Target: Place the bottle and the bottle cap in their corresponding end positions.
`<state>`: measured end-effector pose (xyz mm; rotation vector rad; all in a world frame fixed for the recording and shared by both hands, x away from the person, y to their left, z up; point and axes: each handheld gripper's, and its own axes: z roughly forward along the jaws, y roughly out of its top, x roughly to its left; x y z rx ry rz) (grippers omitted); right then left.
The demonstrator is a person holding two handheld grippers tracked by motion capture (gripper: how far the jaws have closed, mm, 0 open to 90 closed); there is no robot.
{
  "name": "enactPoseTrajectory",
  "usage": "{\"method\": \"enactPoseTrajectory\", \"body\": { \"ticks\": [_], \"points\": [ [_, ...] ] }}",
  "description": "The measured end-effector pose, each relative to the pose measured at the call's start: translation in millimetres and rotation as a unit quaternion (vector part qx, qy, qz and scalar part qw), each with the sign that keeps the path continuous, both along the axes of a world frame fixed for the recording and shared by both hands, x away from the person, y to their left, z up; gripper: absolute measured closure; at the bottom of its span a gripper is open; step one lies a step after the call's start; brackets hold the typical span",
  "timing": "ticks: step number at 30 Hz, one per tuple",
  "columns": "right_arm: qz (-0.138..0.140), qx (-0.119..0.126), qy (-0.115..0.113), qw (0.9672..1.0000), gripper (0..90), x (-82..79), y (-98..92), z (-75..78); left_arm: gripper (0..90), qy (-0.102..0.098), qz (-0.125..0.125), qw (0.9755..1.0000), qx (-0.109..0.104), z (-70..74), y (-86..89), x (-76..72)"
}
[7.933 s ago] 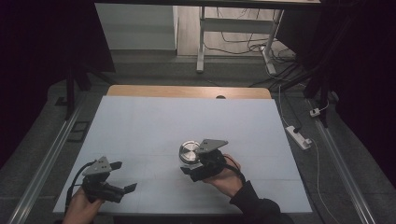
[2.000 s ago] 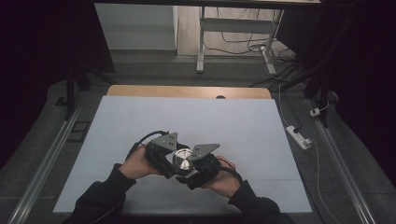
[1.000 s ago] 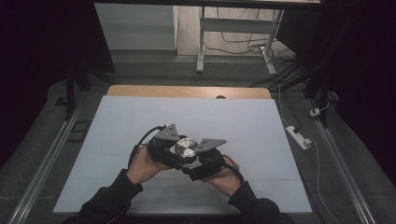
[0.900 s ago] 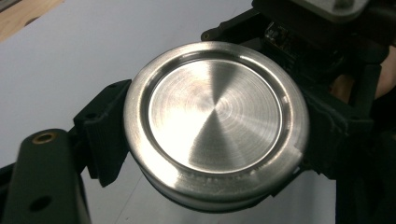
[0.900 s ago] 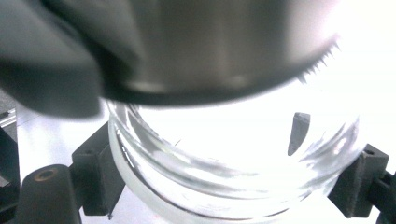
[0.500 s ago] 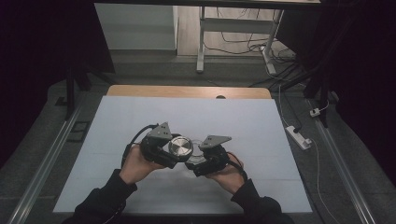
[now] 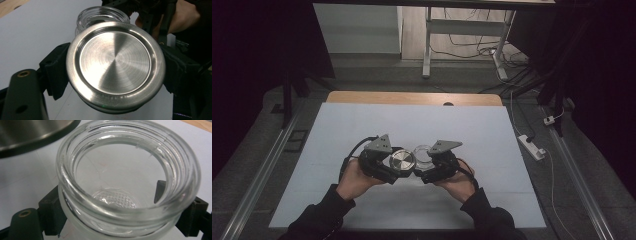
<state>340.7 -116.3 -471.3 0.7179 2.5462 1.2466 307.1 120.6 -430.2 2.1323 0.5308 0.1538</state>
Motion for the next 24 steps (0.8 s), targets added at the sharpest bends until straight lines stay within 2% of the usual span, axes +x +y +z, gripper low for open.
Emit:
{"method": "enactPoseTrajectory", "body": {
  "ticks": [14, 24],
  "points": [
    [-0.016, -0.002, -0.002, 0.9999, 15.0, 12.9, -2.1, -0.7, 19.2, -0.001, -0.005, 1.0000, 0.004, -5.6, 2.8, -9.2],
    [-0.021, -0.005, -0.003, 0.9998, 15.0, 21.0, 1.0, -1.9, 19.2, 0.001, -0.011, 0.9999, 0.002, -15.9, -0.6, -15.0]
  ]
}}
